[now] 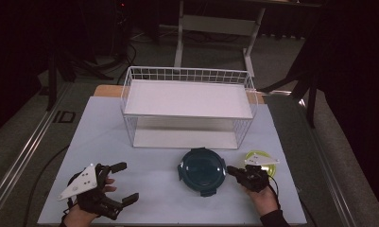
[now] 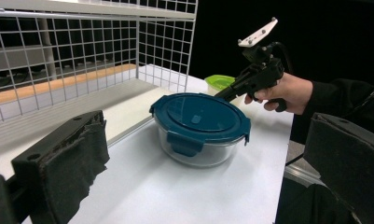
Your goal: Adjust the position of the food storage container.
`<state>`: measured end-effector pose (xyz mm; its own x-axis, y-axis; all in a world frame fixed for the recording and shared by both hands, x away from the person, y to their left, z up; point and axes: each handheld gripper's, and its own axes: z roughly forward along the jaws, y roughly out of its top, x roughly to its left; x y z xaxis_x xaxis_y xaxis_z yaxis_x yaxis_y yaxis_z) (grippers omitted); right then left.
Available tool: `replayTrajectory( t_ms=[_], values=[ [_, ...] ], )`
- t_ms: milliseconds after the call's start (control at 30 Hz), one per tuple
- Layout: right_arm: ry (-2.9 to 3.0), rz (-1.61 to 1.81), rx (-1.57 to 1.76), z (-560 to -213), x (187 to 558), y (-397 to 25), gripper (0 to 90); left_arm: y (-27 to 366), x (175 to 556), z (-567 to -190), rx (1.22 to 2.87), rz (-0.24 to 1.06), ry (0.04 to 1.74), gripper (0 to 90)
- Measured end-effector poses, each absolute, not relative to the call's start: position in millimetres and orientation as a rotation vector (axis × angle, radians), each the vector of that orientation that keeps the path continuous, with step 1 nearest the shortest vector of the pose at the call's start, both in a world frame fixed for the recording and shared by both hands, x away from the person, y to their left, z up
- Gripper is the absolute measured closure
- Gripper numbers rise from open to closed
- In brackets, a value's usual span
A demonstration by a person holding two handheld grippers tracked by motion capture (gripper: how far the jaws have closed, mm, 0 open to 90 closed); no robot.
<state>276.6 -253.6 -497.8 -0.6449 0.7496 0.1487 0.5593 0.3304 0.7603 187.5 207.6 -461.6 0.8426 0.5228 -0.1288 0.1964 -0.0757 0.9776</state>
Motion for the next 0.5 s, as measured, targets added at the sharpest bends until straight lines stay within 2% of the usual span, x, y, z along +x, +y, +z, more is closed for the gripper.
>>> replayTrajectory(
  t_ms=[500],
  values=[
    [2.443,1.29,1.126,-496,273,-222,90.0,206,188,-464,1.657,0.282,0.568,0.0]
  ],
)
